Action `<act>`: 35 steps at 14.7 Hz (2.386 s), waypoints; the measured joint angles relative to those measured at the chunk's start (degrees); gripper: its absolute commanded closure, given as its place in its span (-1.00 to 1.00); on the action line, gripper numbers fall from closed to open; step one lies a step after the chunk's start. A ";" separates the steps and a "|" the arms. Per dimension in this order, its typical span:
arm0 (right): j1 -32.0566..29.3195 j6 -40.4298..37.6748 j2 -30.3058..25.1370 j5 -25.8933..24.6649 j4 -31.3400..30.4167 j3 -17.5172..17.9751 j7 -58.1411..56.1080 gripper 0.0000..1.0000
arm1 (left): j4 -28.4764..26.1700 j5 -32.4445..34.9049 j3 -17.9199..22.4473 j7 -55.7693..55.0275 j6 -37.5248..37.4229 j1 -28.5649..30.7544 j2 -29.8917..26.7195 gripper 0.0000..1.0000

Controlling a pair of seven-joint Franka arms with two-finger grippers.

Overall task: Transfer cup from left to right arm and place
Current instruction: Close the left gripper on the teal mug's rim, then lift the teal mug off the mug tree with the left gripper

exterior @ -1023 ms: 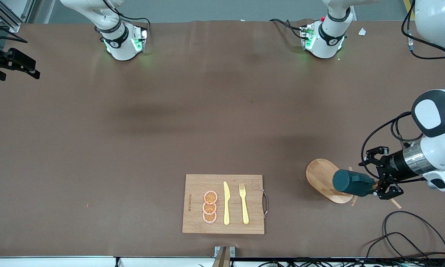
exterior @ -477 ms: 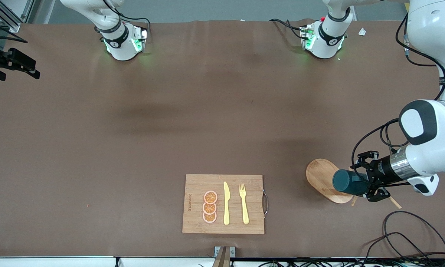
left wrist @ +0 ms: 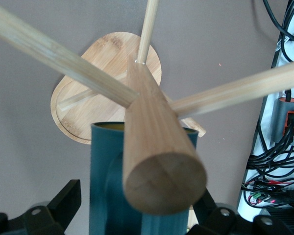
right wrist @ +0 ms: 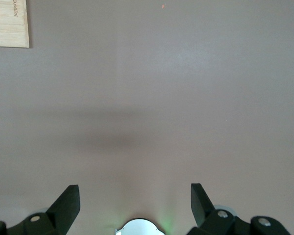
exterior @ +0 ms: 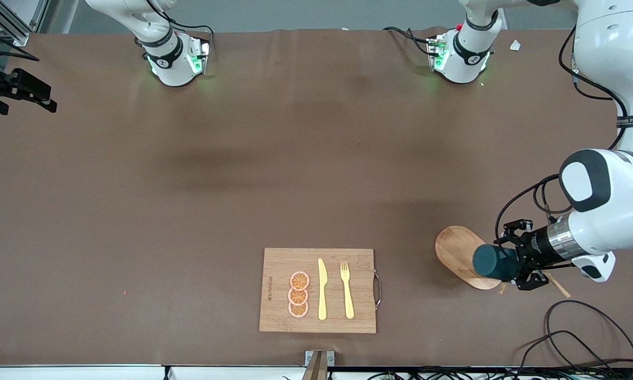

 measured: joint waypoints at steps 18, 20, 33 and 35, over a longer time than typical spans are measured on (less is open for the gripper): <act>0.00 0.78 0.00 0.00 0.00 0.00 -0.01 -1.00 | 0.85 0.00 -1.36 -0.37 -0.72 -0.20 -1.02 -0.42; 0.00 0.82 0.00 0.00 0.00 0.00 -0.01 -1.00 | 0.99 0.00 -2.39 -0.52 -1.81 -0.28 -1.87 -0.42; 0.02 0.83 0.00 0.00 0.45 0.00 0.03 -1.00 | 0.85 20.78 -6.98 -2.66 -4.65 -23.57 -3.70 -0.40; 0.02 0.83 0.00 0.00 0.76 -0.08 0.03 -1.00 | 0.96 27.04 -6.78 -2.88 -4.31 -28.79 -2.13 -0.38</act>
